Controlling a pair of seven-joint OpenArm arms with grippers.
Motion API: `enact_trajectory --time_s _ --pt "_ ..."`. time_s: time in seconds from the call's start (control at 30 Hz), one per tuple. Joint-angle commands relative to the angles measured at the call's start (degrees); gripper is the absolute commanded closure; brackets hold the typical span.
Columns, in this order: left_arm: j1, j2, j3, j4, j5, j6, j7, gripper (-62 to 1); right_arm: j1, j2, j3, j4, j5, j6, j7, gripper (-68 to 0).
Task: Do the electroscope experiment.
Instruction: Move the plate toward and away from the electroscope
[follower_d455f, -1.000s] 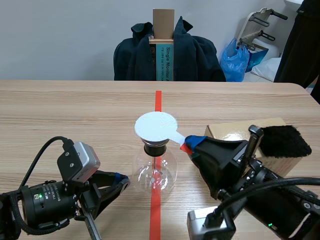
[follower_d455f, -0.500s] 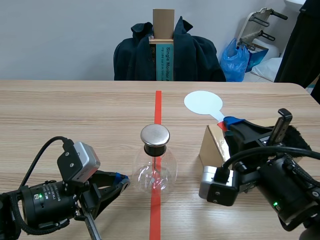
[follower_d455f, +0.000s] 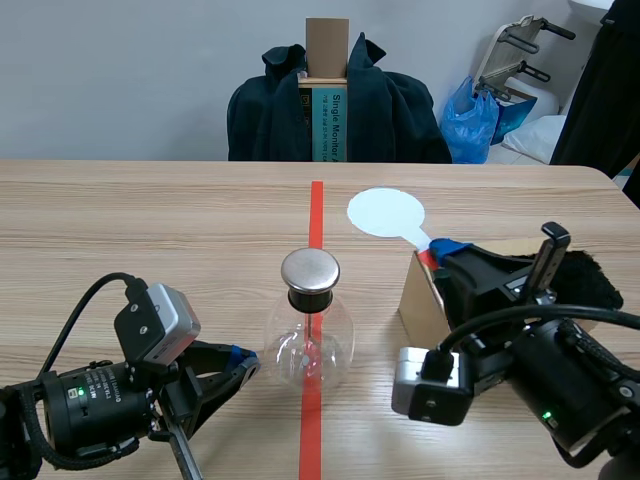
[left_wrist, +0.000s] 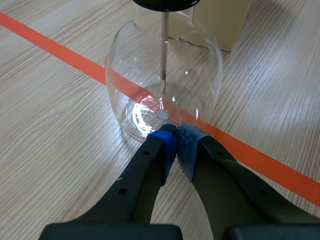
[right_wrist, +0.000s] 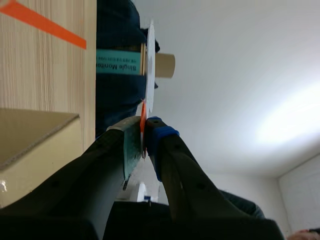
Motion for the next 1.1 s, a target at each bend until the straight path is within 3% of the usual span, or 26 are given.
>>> enact_trajectory --time_s 0.0,0.27,0.43,1.07 --pt "-0.07 0.15 -0.17 0.63 -0.79 -0.15 -0.96 -2.7 0.22 -0.02 0.02 0.81 0.39 -0.83 2.10 -0.7" --pt "-0.07 0.17 -0.17 0.63 -0.79 -0.15 -0.96 -2.7 0.22 -0.02 0.02 0.81 0.39 -0.83 13.55 -0.6" --pt "-0.07 0.17 -0.17 0.63 -0.79 -0.15 -0.96 -2.7 0.22 -0.02 0.02 0.81 0.39 -0.83 17.70 -0.6" --pt "-0.07 0.17 -0.17 0.63 -0.79 -0.15 -0.94 -2.7 0.22 -0.02 0.02 0.81 0.39 -0.85 18.99 -0.6"
